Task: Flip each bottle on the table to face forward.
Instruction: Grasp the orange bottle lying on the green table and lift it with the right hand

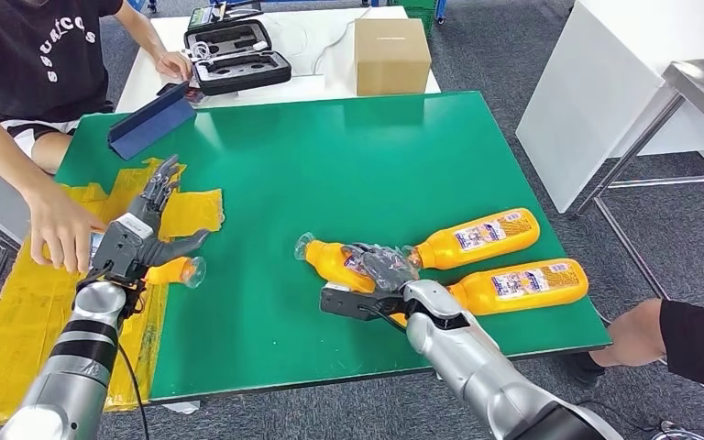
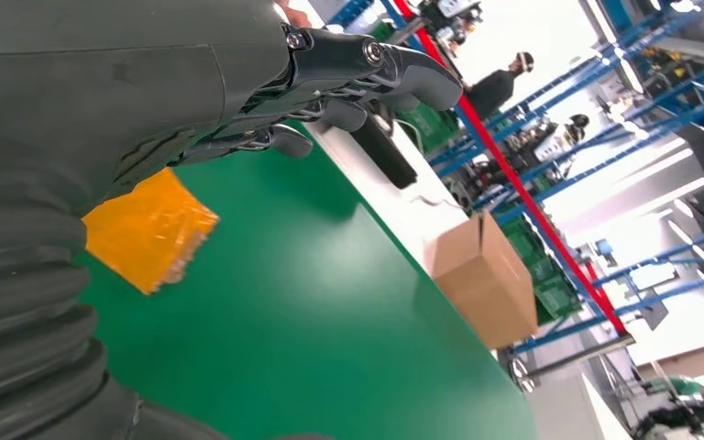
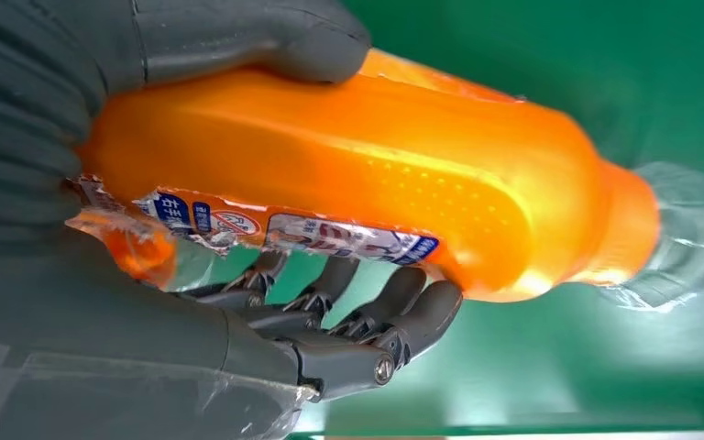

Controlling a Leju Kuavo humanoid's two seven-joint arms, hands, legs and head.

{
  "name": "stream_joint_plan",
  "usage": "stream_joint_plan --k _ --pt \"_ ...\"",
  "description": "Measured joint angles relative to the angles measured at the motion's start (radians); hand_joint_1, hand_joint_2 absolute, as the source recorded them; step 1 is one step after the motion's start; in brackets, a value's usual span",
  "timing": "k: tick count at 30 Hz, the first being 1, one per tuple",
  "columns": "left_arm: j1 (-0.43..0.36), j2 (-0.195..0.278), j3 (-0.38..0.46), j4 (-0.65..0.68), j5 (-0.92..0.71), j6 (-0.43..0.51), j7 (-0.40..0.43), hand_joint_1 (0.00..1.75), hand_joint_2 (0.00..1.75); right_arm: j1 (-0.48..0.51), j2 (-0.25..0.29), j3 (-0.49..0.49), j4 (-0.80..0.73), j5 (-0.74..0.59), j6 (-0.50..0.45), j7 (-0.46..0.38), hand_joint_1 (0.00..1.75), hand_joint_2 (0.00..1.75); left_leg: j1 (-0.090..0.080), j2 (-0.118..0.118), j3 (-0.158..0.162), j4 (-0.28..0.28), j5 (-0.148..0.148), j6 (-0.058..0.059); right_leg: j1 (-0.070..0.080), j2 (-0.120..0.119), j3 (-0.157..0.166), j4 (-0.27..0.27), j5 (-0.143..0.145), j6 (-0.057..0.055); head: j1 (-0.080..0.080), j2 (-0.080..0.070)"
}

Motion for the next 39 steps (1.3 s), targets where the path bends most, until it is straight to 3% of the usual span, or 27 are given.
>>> stream_joint_plan --k 6,16,21,31,39 --pt "-0.028 -0.009 -0.033 0.011 0.001 0.022 0.015 0.0 1.75 -0.06 0.029 -0.002 0.088 0.021 0.007 0.045 1.5 1.75 0.001 0.002 0.005 0.0 -0.001 -0.001 0.002 0.001 0.005 0.0 0.0 0.0 0.0 0.0" --pt "-0.062 -0.02 -0.084 0.032 -0.012 0.038 0.019 0.0 1.75 -0.108 0.051 -0.041 0.159 -0.063 0.056 -0.017 1.71 1.75 0.001 0.003 0.006 0.0 0.0 -0.001 0.002 0.002 0.014 0.0 0.004 -0.001 0.0 0.0" --pt "-0.09 -0.034 -0.117 0.051 -0.018 0.042 0.02 0.0 1.75 -0.133 0.058 -0.082 0.188 -0.105 0.076 -0.011 1.7 1.75 0.001 0.003 0.005 0.0 0.001 -0.001 0.002 0.002 0.014 0.0 0.005 -0.001 0.0 0.0" --pt "-0.186 -0.092 -0.183 0.137 -0.011 0.039 0.015 0.0 1.75 -0.242 0.084 -0.105 0.257 -0.063 0.208 0.13 1.53 1.75 0.001 0.003 0.004 0.0 0.001 -0.001 0.002 0.002 0.014 0.0 0.005 -0.001 0.0 0.0" --pt "-0.237 -0.131 -0.221 0.195 -0.003 0.035 0.006 0.0 1.75 -0.282 0.112 -0.099 0.289 -0.028 0.254 0.189 1.52 1.75 0.001 0.003 0.004 0.0 0.001 -0.001 0.002 0.002 0.014 0.0 0.005 -0.001 -0.001 0.0"
